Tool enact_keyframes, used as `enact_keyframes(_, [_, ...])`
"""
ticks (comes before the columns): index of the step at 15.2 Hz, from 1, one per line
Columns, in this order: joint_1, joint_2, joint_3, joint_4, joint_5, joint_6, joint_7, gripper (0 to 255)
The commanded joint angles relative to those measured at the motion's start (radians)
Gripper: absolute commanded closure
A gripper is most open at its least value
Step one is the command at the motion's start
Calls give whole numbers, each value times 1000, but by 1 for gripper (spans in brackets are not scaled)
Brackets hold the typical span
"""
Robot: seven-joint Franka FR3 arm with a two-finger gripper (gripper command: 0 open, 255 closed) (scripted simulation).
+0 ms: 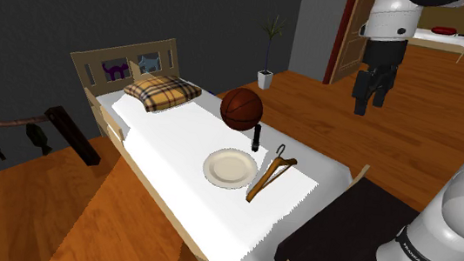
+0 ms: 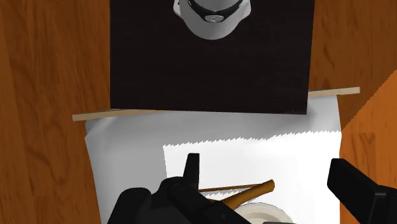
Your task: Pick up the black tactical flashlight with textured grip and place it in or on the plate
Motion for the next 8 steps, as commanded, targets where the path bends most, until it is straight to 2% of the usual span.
enact_keyframes(1, [0, 0, 0, 0, 0, 0, 0, 0])
enact_keyframes(8, [-9, 201, -2, -25, -6, 256, -7, 0])
